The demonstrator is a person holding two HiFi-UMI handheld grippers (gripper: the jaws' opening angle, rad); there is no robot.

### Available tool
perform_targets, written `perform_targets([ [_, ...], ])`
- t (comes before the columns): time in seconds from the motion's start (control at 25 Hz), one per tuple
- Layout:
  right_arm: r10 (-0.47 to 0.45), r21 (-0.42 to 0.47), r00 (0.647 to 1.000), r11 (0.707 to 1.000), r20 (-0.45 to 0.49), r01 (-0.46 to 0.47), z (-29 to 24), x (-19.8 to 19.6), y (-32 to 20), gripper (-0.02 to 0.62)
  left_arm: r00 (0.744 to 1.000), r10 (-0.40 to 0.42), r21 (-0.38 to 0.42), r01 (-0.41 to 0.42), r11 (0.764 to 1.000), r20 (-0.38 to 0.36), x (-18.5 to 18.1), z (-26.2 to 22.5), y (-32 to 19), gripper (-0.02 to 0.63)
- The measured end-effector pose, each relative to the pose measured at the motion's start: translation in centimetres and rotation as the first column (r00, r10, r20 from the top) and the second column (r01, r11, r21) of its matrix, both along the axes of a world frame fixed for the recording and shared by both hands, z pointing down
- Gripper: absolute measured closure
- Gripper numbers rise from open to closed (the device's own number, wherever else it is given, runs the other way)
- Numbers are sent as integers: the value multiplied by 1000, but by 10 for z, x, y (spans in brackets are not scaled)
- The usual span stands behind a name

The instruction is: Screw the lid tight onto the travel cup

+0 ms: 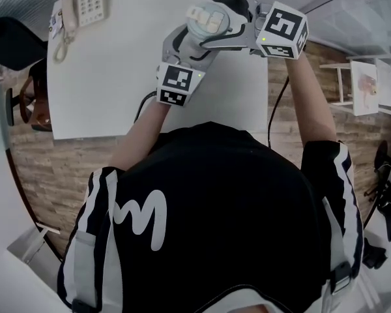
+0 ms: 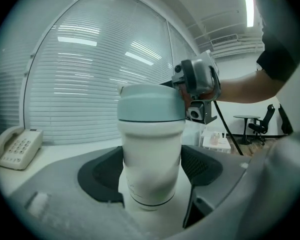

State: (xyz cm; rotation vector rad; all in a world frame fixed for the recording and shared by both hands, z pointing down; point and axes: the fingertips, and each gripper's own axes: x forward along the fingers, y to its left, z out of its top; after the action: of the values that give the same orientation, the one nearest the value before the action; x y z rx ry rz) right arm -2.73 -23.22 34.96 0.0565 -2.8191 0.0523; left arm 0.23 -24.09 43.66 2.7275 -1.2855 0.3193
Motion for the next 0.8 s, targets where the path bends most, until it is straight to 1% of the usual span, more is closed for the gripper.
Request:
perform_targets([
  [0.08,-30,-39,999,999,-15,29,6,-2,-3,131,1000,-2,-1,2,1000,2,0,0,0,238],
  [0.12,-31,-57,1000,998,-6,30,8,-3,-4,145,1000,-3,-1,3,1000,3,0,0,0,238],
  [0.2,-15,-68,999,998,31,17,7,-3,-6,153,1000,-3,-2,3,1000,4,0,0,0,238],
  [0.32,48,-59,996,997,78,-43,4,-2,-8,153,1000,-2,-1,2,1000,5,0,0,0,238],
  [0.44,155,-57,984,987,93,-150,4,0,-11,155,1000,-3,0,3,1000,3,0,0,0,238],
  [0.6,303,-53,947,953,107,-299,5,1,-14,155,1000,-3,0,3,1000,3,-2,1,0,238],
  [0.8,442,-51,889,897,122,-439,5,4,-18,157,1000,-4,1,4,1000,6,-1,1,0,238],
])
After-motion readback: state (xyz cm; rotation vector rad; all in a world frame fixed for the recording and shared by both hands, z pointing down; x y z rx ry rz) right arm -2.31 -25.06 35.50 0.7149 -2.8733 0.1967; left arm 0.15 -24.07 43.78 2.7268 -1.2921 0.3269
